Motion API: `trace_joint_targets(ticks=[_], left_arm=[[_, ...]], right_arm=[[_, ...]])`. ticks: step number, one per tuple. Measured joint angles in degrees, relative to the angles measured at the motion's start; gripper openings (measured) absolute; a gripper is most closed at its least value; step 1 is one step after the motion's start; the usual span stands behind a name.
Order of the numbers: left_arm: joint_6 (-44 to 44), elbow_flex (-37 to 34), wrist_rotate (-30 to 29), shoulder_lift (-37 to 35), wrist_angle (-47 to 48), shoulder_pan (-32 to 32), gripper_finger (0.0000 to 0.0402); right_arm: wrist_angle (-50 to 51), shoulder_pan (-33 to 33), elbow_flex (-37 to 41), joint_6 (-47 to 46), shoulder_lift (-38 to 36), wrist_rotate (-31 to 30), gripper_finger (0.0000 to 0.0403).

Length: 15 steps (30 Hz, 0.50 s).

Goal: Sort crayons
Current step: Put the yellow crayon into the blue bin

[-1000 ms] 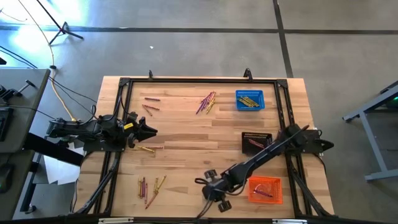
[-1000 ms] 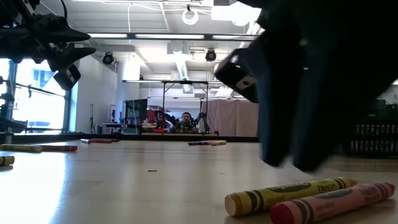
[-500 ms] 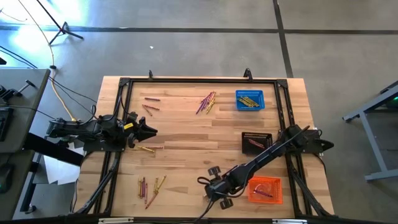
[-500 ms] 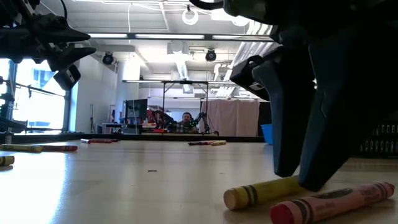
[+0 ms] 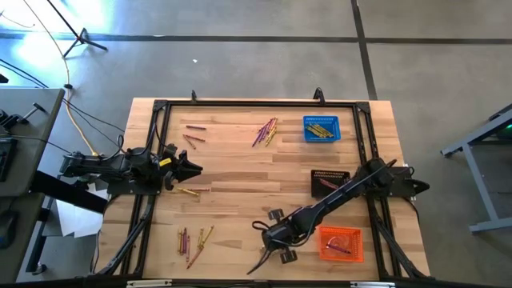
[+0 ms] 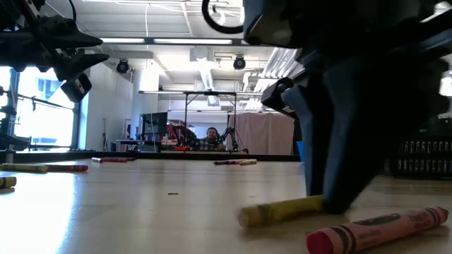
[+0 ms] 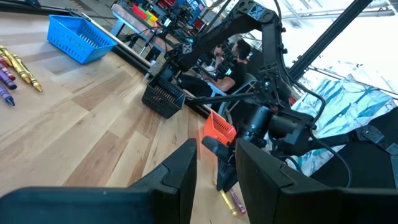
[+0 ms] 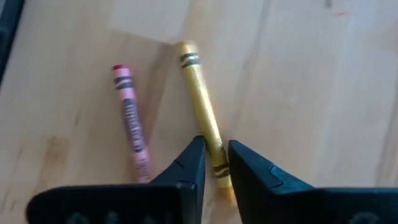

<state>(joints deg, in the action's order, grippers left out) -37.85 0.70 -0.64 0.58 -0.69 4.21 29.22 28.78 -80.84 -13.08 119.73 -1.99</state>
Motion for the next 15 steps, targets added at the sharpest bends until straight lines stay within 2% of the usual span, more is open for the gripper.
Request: trace_joint_targets(ticks=[5,15], left_arm=[[0.01,-0.01,0.01,0.01,0.0,0.0,0.0099],[-0.01,-0.01,0.01,0.0,0.0,0.01,0.0099]], right_arm=[[0.03,-2.34,0.0,0.04,0.03,1.5,0.0009],[-3.57,-4.31,0.17,3.21,0.08,4.01,0.0005]])
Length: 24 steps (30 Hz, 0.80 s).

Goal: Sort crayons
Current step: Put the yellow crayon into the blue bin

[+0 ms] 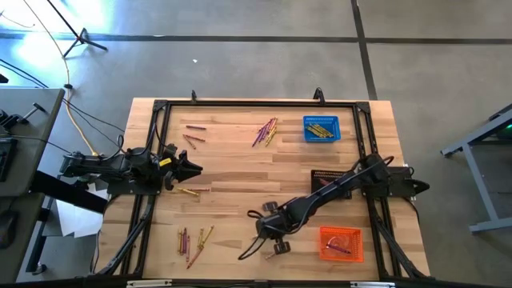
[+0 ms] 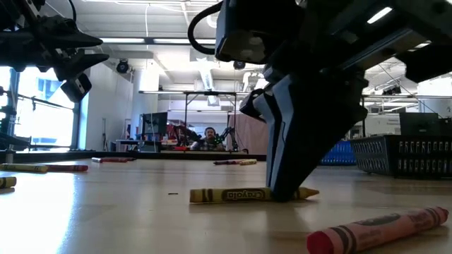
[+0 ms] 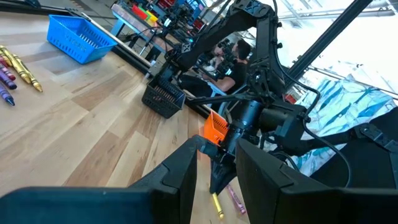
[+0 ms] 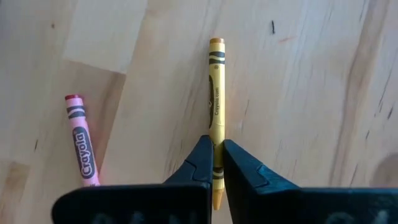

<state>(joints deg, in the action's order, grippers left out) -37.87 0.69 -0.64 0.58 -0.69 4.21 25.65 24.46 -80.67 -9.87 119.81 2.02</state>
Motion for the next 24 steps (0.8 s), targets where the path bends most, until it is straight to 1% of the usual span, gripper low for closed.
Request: trace_joint_targets(ticks=[4,8,10,12,14,16,20,22,24], left_arm=[[0.0,0.01,-0.01,0.0,0.0,0.01,0.0099],[0.0,0.01,-0.01,0.0,0.0,0.0,0.0099],[0.02,0.0,-0.01,0.01,0.0,0.0,0.0099],[0.0,0.0,-0.01,0.0,0.0,-0.01,0.0099],[0.02,0.01,-0.01,0.02,0.0,0.0,0.0099],[0.0,0.02,0.01,0.02,0.0,0.02,0.0099],[0.0,0.0,0.01,0.01,0.01,-0.01,0.0099],[0.02,0.02,-0.01,0.02,-0.02,-0.01,0.0099],[0.0,0.02,-0.01,0.02,0.02,-0.01,0.0099]], right_arm=[[0.7,-0.84,0.09,2.4,-1.23,0.53,0.0008],[1.3,-2.44,0.09,5.86,-4.19,0.82,0.0008],[2.77,-3.36,0.09,7.39,-6.03,0.86,0.0008],[6.32,-4.47,0.05,8.86,-8.03,0.92,0.0008],[11.87,-5.61,0.05,10.4,-10.44,-0.83,0.0008],[17.15,-7.03,0.05,12.09,-13.31,-3.98,0.0008],[27.44,-11.78,0.17,13.59,-20.01,-9.45,0.0008],[29.19,-15.15,2.96,13.53,-24.06,-10.94,0.0008],[29.03,-19.53,8.54,14.38,-29.28,-10.94,0.0008]])
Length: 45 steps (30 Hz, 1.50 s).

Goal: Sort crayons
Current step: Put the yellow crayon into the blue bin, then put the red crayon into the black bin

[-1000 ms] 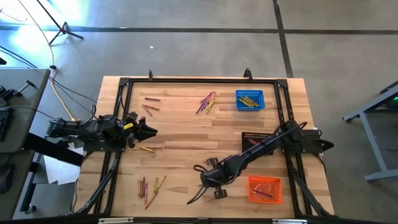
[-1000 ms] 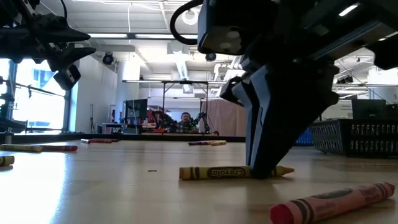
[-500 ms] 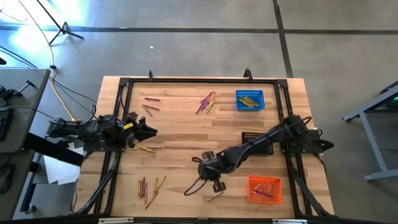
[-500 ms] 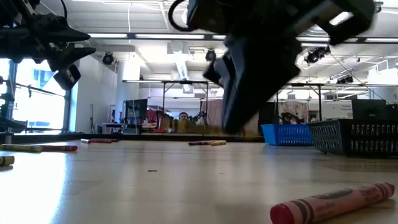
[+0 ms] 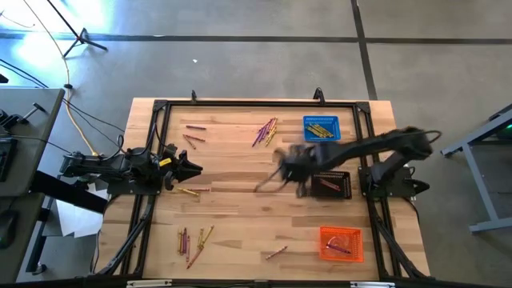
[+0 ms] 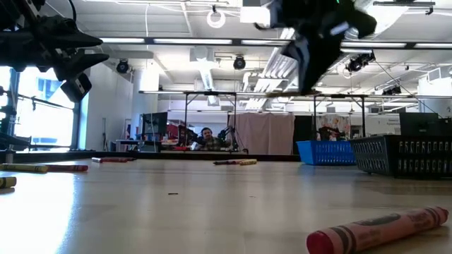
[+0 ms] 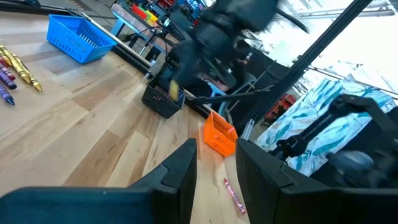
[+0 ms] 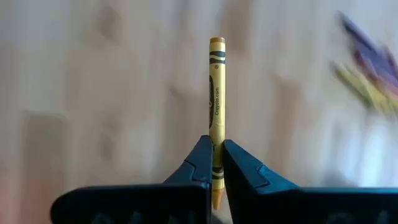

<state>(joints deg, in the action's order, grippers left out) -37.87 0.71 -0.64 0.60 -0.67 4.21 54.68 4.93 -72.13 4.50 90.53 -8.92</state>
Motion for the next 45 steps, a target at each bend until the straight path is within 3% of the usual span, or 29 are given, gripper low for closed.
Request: trace_joint_targets(ticks=[5,10,14,19,26,38,45], left_arm=[[0.0,-0.01,0.0,-0.02,-0.02,0.01,0.0099],[0.02,0.0,0.0,-0.01,-0.02,0.0,0.0099],[0.02,0.0,0.01,-0.01,-0.01,0.01,0.0099],[0.02,-0.02,0.01,-0.01,-0.02,0.01,0.0099],[0.02,0.0,0.01,0.0,-0.02,0.01,0.0099],[0.02,-0.02,0.0,0.0,0.0,0.02,0.0099],[0.01,-0.01,0.0,-0.01,0.0,0.02,0.0099]], right_arm=[[-8.09,-14.27,15.11,3.52,-14.35,0.49,0.0008],[-21.7,-29.33,23.61,4.29,-23.76,0.44,0.0007],[-27.72,-38.33,27.75,7.0,-24.77,0.38,0.0007],[-30.53,-44.29,30.79,9.49,-21.16,0.9,0.0008],[-29.71,-47.5,30.77,7.47,-15.9,0.95,0.0023],[-27.88,-45.01,30.68,2.94,-15.12,1.3,0.0069],[-27.14,-37.8,29.07,-5.85,-17.12,11.56,0.0075]])
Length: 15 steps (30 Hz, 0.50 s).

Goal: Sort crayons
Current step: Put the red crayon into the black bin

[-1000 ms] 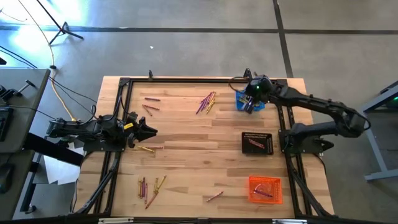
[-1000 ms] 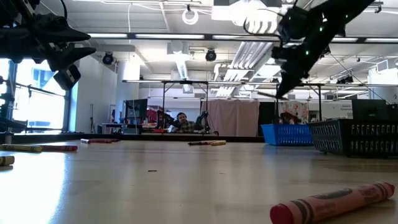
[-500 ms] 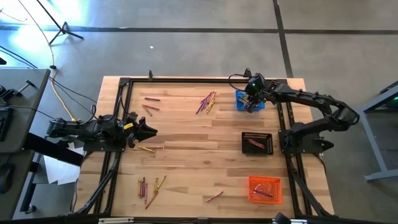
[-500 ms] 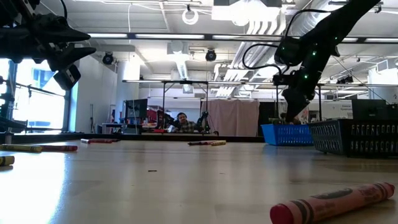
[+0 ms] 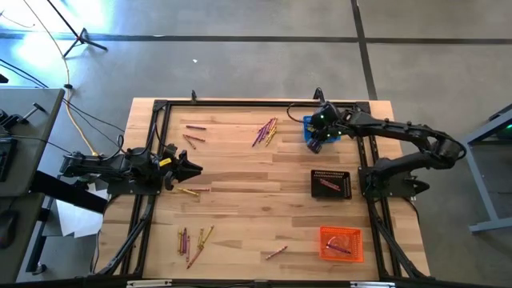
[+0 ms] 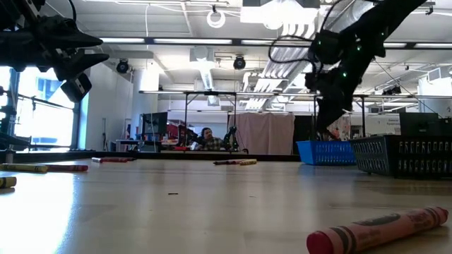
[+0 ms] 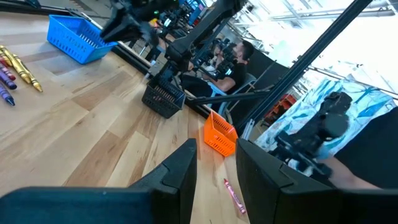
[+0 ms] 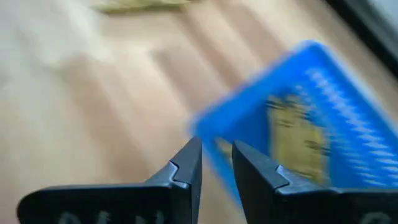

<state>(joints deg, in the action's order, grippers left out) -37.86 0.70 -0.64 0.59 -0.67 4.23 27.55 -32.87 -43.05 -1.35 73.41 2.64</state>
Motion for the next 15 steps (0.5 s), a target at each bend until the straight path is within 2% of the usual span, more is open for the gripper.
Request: trace_joint_targets(ticks=[3,6,10,15], left_arm=[[-0.01,-0.01,0.01,0.0,-0.02,-0.01,0.0099],[0.01,-0.01,0.0,-0.01,-0.02,-0.02,0.0099],[0.0,0.01,0.01,0.01,-0.02,0.0,0.0099],[-0.01,-0.01,0.0,0.02,0.0,-0.02,0.0099]], right_arm=[[-0.97,5.67,-1.15,-5.5,-0.02,6.08,0.0075],[-7.18,13.29,-0.89,-10.74,0.05,9.95,0.0075],[-15.12,25.24,-0.26,-13.01,2.08,10.41,0.0075],[-28.54,39.28,-0.26,-11.47,8.98,8.24,0.0075]])
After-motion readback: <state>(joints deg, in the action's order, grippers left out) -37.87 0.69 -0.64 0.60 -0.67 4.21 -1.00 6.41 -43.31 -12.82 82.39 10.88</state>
